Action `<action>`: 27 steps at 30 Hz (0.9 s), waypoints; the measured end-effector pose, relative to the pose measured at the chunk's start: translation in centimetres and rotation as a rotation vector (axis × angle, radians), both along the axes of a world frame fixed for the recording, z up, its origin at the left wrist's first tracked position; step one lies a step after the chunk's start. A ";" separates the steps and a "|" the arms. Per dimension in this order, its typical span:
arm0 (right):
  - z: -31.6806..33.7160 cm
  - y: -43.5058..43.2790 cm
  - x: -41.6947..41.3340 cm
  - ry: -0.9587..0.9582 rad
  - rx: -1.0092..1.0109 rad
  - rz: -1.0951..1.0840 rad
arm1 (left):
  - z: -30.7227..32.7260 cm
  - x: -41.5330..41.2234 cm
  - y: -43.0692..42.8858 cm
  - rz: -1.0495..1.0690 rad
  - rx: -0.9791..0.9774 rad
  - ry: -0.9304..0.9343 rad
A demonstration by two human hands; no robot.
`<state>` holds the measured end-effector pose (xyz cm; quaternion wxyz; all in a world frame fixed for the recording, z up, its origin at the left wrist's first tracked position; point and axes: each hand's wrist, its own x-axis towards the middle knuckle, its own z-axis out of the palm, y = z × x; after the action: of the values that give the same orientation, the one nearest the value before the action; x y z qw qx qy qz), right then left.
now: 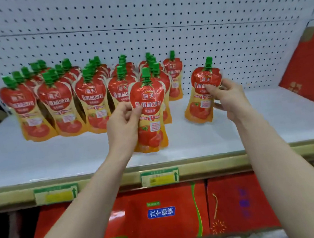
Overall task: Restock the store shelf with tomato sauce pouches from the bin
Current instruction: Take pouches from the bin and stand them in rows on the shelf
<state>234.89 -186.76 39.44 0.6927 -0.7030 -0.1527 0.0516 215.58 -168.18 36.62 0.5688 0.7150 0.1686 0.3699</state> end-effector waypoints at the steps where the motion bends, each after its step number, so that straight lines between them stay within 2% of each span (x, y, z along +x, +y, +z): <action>1: -0.4 0.8 1.5 0.029 -0.007 0.013 | -0.1 0.7 0.2 0.010 -0.005 0.008; 8: -1.4 7.0 9.5 0.067 -0.083 0.074 | -0.3 3.9 1.0 0.028 -0.057 0.003; 15: -2.0 11.3 13.2 0.028 -0.104 0.100 | -0.8 5.6 0.7 0.029 -0.096 -0.024; 27: -2.4 9.8 13.4 0.004 -0.155 0.150 | -1.2 6.3 -1.1 -0.042 -0.109 -0.041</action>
<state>248.28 -176.93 37.05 0.6307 -0.7410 -0.1991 0.1165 221.83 -169.28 35.42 0.6177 0.6788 0.1618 0.3625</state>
